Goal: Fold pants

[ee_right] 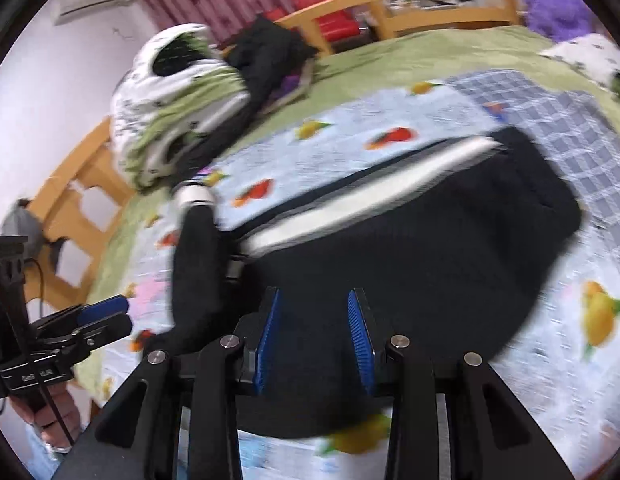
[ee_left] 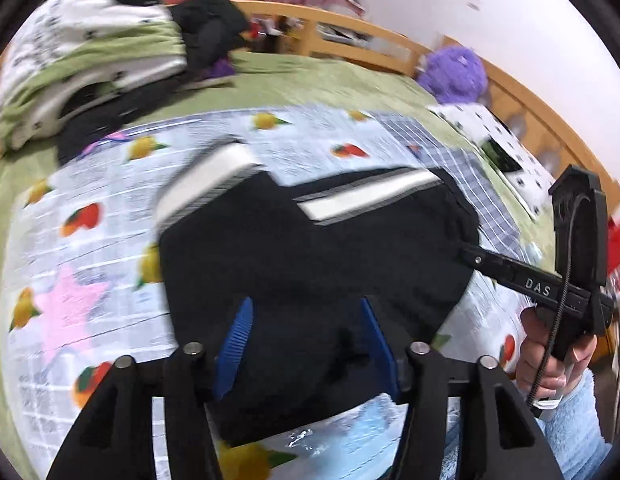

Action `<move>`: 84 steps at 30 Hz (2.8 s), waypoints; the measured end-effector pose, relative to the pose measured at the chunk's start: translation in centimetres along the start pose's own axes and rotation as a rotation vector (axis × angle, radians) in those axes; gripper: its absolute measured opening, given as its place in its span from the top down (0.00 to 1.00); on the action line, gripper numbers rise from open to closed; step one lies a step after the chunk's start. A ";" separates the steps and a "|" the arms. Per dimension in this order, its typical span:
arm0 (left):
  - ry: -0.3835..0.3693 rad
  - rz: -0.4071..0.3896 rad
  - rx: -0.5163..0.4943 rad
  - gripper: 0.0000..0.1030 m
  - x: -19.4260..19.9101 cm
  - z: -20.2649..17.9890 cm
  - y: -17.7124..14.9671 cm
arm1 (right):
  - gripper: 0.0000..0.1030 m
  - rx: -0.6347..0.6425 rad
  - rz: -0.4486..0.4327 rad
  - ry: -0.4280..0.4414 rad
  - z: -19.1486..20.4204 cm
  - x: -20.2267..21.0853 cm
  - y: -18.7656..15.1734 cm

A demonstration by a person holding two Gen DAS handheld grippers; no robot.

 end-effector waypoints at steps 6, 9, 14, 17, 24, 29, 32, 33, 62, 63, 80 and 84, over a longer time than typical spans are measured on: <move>0.089 -0.034 0.143 0.46 2.2 7.5 -0.2 | 0.52 0.100 0.105 0.134 5.7 -5.7 1.8; 0.106 -0.018 0.229 0.46 2.2 10.6 -0.9 | 0.52 0.149 0.214 0.122 7.2 -9.9 1.8; 0.145 0.019 0.309 0.46 0.8 13.5 -2.3 | 0.90 0.225 0.306 0.181 10.2 -12.9 1.0; 0.165 0.041 0.313 0.46 -0.3 14.1 -2.5 | 0.91 0.328 0.190 0.220 11.3 -8.3 3.0; 0.185 0.055 0.225 0.46 -3.4 11.5 -0.6 | 0.91 0.436 0.064 0.056 5.3 -0.3 8.9; 0.122 0.091 0.185 0.46 -6.8 8.4 0.8 | 0.91 0.373 0.062 -0.103 -5.5 2.0 10.9; 0.057 0.107 0.143 0.46 -8.6 5.8 1.2 | 0.91 0.281 0.116 -0.192 -13.6 1.2 9.3; 0.043 0.109 0.128 0.46 -9.0 5.0 1.3 | 0.91 0.237 0.133 -0.229 -16.4 0.6 8.4; -0.242 0.197 0.112 0.40 -20.1 -3.9 0.8 | 0.56 0.154 0.112 -0.313 -22.5 -1.1 4.7; -0.248 0.187 0.113 0.38 -20.4 -4.0 1.0 | 0.51 0.151 0.104 -0.287 -22.7 -1.9 5.0; -0.235 0.054 0.085 0.90 -9.4 1.7 5.7 | 0.90 0.057 0.052 -0.217 -12.5 -1.6 6.0; -0.140 0.034 0.105 0.90 -5.2 9.1 4.4 | 0.90 0.062 0.085 -0.117 -5.0 -4.5 5.0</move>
Point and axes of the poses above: each gripper's, at about its wrist camera, not at the fingertips, and x roughly against the way its jaws point, z to its left, y to its top, the point moved 6 cm from there along -x, roughly the way its jaws point, and after that the axes turned 8 degrees about x, right-handed, at the moved point
